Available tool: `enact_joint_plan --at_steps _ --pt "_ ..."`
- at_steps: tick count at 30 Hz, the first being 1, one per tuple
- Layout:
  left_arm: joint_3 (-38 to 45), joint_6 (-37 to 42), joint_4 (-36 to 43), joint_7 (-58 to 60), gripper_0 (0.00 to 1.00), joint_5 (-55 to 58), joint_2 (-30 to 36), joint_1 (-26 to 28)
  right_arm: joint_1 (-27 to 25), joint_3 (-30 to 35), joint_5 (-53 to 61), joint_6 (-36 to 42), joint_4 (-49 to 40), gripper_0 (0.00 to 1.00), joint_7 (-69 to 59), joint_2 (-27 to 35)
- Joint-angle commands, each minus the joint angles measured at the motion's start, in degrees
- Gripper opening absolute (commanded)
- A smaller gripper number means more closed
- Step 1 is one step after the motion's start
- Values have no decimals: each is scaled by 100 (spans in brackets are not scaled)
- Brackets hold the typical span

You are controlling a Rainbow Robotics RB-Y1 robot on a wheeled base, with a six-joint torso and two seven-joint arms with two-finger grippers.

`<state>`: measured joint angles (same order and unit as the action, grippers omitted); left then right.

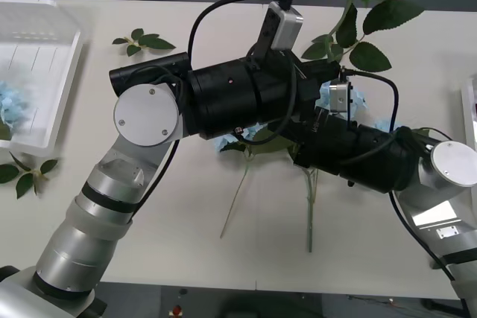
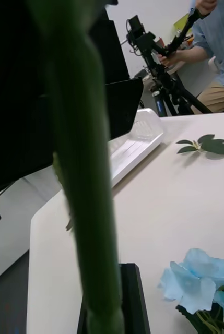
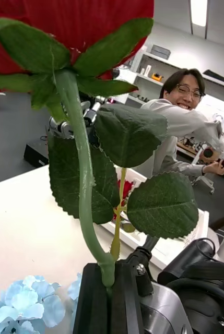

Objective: Put the red flowers into the right box and the blue flowers into the left box

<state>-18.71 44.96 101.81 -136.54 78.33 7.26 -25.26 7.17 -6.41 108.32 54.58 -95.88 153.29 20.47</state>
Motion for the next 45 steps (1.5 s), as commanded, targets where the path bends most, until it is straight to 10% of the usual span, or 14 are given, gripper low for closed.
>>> enact_joint_plan --at_steps 1,3,5,6,38,45 --pt "-28 -22 137 -321 0 25 -32 -120 83 17 -12 27 -89 0 171 62" --pt "-28 -22 137 -321 15 25 -32 -120 83 17 -12 9 -89 0 171 115" --pt "-28 -22 137 -321 94 25 -32 -120 83 17 -12 0 -80 0 171 141" --pt "-28 -22 137 -321 100 25 -32 -120 83 8 -12 9 -80 0 171 141" --pt "34 -101 67 -312 100 95 -14 21 -848 720 -698 -184 711 0 -1152 2910" --pt "227 -110 146 -242 100 1563 1172 -225 -848 1133 -891 -175 1661 0 -1706 3604"
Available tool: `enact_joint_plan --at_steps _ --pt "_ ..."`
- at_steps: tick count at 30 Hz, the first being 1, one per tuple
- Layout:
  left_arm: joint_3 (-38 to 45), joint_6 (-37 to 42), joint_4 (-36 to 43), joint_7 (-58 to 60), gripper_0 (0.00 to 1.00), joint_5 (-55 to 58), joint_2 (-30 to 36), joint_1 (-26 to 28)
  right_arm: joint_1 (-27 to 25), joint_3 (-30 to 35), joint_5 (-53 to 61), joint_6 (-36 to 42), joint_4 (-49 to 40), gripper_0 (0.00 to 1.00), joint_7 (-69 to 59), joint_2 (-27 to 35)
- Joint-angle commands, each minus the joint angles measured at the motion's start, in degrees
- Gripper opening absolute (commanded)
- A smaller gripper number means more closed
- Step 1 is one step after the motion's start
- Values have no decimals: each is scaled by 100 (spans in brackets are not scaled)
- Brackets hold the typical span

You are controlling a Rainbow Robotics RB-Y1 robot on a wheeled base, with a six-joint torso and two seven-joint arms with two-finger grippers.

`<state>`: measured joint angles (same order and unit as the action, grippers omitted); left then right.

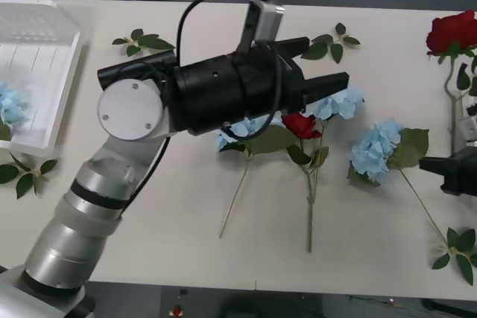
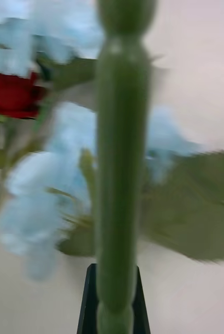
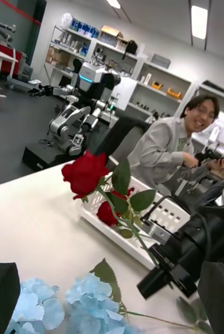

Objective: Put the red flowers into the right box and the blue flowers into the left box

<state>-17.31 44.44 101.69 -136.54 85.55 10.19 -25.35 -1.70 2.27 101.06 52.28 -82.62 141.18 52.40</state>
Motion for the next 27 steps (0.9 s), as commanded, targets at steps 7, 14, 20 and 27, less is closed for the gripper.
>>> enact_joint_plan --at_steps 7,14,20,27 --pt "52 618 158 892 100 1746 2163 -180 56 872 -746 503 914 0 -1172 921" --pt "61 1646 158 2720 100 419 2497 -110 196 1821 -1871 1179 1354 0 -1901 1123" --pt "-106 2209 158 3617 100 -610 2391 -136 196 1926 -2503 1091 1600 0 -2437 1290" --pt "-739 2332 158 4742 100 -1568 2382 -189 223 1926 -2626 731 2030 0 -2551 1343"
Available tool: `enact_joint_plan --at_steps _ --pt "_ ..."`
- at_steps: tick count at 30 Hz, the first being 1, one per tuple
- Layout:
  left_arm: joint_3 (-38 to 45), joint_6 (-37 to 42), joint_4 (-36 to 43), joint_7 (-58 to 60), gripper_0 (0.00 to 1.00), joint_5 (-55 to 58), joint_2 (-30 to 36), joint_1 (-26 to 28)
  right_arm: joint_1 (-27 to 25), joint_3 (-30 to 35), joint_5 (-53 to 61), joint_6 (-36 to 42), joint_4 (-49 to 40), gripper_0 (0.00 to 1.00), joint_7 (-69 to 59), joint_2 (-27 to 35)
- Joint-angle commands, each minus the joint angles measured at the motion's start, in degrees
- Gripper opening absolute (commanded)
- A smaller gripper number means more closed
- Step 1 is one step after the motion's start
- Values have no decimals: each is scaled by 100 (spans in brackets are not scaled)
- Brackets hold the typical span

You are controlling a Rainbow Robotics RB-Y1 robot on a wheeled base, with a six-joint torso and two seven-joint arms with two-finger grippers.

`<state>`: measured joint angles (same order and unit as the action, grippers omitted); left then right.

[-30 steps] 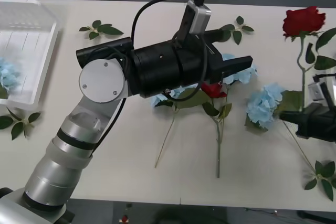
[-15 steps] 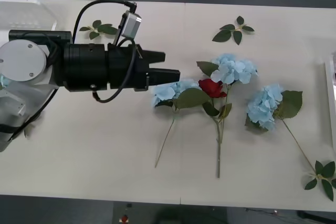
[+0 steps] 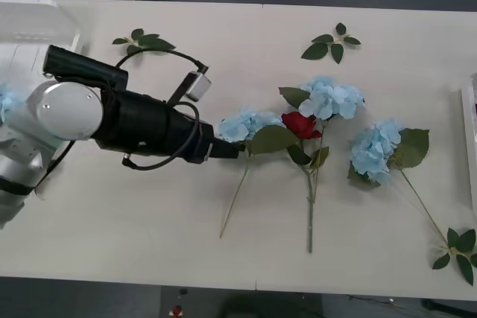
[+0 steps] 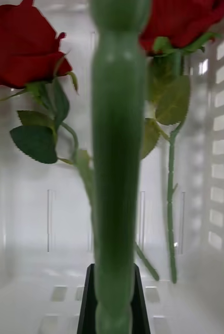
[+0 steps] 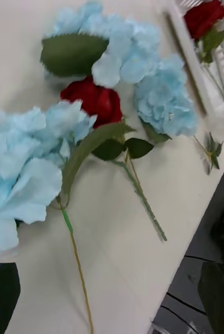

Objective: Put the red flowers into the right box and the blue flowers into the left box

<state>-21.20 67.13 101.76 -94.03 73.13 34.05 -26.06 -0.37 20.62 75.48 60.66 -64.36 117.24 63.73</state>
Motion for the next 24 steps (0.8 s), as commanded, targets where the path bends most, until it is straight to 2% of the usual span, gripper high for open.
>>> enact_joint_plan --at_steps 1,5,14,16,17,21,24 --pt "-482 169 151 807 100 -457 5 -189 133 48 -95 -133 275 0 -167 210" --pt "-1036 670 151 1624 100 -1081 -13 -567 274 -84 -139 -221 468 0 -175 210" --pt "-1431 960 -42 2222 100 -2426 -566 -866 344 -374 -289 -547 486 2 -167 210" --pt "-1493 960 -306 2196 100 -2672 -777 -945 388 -409 -289 -573 486 17 -140 210" --pt "-1510 960 -411 2178 100 -2760 -848 -962 397 -436 -289 -573 486 22 -140 210" --pt "-1572 934 -763 1844 100 -3068 -1102 -1006 458 -524 -333 -573 486 38 -131 210" --pt "-1686 749 -1097 1800 100 -3050 -1208 -1138 458 -559 -350 -573 486 47 -114 219"
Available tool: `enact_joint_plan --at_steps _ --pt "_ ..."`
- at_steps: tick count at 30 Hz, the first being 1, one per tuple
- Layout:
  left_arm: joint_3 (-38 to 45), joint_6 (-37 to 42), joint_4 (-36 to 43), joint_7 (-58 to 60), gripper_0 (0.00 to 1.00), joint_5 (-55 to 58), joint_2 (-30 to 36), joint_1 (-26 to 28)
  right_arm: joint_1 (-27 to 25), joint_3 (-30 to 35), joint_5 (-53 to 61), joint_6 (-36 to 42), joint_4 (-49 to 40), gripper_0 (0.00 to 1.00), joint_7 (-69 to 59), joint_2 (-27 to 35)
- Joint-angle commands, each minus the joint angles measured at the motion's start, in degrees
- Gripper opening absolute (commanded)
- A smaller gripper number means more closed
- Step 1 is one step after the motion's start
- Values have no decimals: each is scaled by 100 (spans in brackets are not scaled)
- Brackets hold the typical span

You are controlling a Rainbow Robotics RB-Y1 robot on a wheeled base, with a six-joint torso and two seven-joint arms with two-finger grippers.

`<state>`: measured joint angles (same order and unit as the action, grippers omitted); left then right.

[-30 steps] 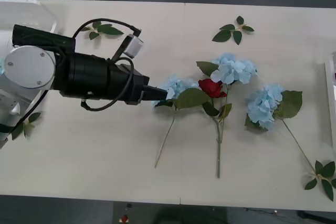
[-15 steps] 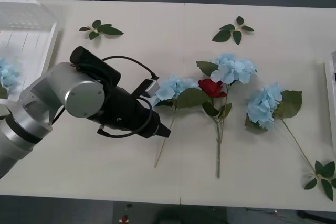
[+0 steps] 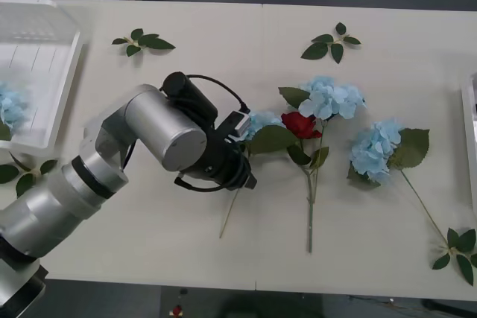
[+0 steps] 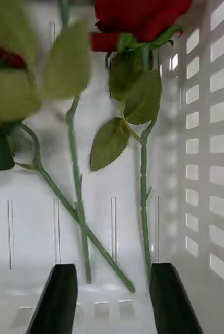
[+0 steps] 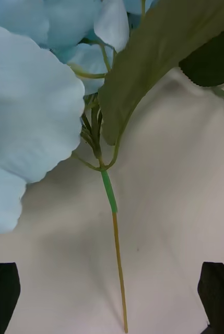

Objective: Put the red flowers into the right box and the blue flowers into the left box

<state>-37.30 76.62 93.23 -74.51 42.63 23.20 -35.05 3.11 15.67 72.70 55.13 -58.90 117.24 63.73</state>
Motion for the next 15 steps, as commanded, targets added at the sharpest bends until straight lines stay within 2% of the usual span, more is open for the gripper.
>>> enact_joint_plan --at_steps 1,8,14,15 --pt "-199 -270 -367 -143 100 -9 -149 -309 111 -90 -54 -20 -60 49 -105 210" --pt "-814 -622 -929 -143 100 -71 -202 -582 93 -134 113 420 -394 62 71 210" --pt "-1403 -683 -1254 -143 100 -106 -210 -977 -258 -170 78 499 -1414 64 98 157" --pt "-1474 -701 -1272 -143 97 -124 -210 -1030 -355 -170 69 525 -1660 64 36 113"
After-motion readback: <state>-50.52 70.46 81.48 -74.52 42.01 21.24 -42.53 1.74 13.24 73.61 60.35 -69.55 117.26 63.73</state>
